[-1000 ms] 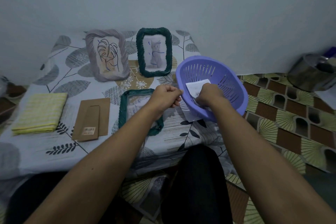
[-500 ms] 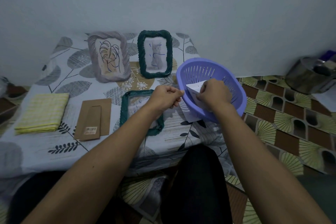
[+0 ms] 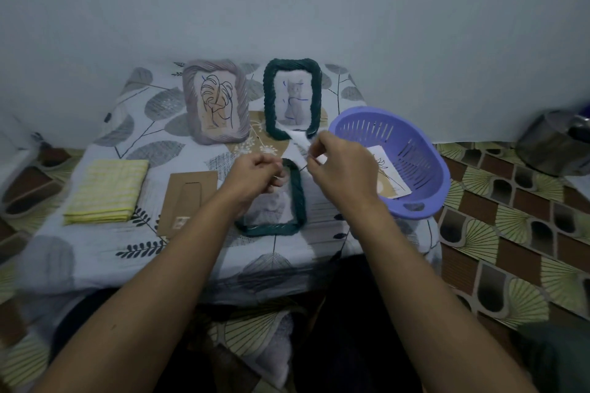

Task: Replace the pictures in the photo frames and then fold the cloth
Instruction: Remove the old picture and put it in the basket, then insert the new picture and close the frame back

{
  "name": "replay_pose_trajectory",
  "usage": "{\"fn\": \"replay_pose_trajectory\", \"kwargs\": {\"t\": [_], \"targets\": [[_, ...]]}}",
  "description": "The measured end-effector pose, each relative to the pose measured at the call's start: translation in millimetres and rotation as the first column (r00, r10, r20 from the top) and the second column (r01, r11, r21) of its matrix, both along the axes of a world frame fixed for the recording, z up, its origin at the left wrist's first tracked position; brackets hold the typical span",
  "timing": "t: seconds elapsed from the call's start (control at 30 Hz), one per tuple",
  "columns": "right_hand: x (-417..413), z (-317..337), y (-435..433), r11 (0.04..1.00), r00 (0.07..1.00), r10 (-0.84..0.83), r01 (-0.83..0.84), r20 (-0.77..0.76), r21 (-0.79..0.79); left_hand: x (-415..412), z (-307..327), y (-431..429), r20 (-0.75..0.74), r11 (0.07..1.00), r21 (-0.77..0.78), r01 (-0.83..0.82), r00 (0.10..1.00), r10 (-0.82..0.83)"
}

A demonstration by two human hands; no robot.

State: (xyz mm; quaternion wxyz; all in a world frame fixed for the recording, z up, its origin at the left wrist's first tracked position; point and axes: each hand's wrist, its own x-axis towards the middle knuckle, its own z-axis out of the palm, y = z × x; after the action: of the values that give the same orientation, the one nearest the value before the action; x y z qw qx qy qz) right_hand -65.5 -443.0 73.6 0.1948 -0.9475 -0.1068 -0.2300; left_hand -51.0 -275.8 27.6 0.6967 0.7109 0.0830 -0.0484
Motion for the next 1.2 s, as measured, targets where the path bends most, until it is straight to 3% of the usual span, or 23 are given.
{"fn": "replay_pose_trajectory", "kwargs": {"t": [0.23, 0.33, 0.43, 0.53, 0.63, 0.8, 1.03, 1.1, 1.2], "targets": [[-7, -19, 39, 0.946, 0.972, 0.199, -0.156, -0.127, 0.285, -13, -22, 32, -0.086, 0.966, -0.146, -0.215, 0.975, 0.204], [-4, -28, 44, 0.877, 0.956, 0.208, -0.089, -0.206, 0.471, -17, -24, 39, -0.084, 0.935, -0.19, -0.299, 0.954, 0.288], [0, -39, 44, 0.743, 0.913, 0.245, 0.039, -0.325, 0.669, -23, -23, 45, -0.089, 0.936, -0.199, -0.292, 0.956, 0.279], [4, -53, 41, 0.646, 0.863, 0.248, 0.191, -0.439, 0.74, -29, -24, 46, -0.078, 0.94, -0.201, -0.274, 0.961, 0.264], [6, -62, 34, 0.677, 0.838, 0.236, 0.222, -0.492, 0.702, -28, -32, 48, -0.008, 0.96, -0.074, -0.27, 0.963, 0.27], [11, -76, 28, 0.853, 0.844, 0.126, 0.176, -0.521, 0.492, -25, -44, 45, 0.1, 0.906, 0.313, -0.284, 0.959, 0.266], [14, -91, 33, 0.968, 0.86, 0.047, 0.086, -0.508, 0.235, -20, -57, 40, 0.183, 0.812, 0.525, -0.256, 0.965, 0.186], [13, -92, 33, 0.981, 0.873, 0.018, 0.078, -0.488, 0.176, -17, -57, 40, 0.206, 0.736, 0.628, -0.253, 0.966, 0.156], [13, -93, 32, 0.992, 0.873, -0.013, 0.073, -0.488, 0.103, -12, -56, 40, 0.175, 0.537, 0.82, -0.199, 0.98, 0.097]]}}
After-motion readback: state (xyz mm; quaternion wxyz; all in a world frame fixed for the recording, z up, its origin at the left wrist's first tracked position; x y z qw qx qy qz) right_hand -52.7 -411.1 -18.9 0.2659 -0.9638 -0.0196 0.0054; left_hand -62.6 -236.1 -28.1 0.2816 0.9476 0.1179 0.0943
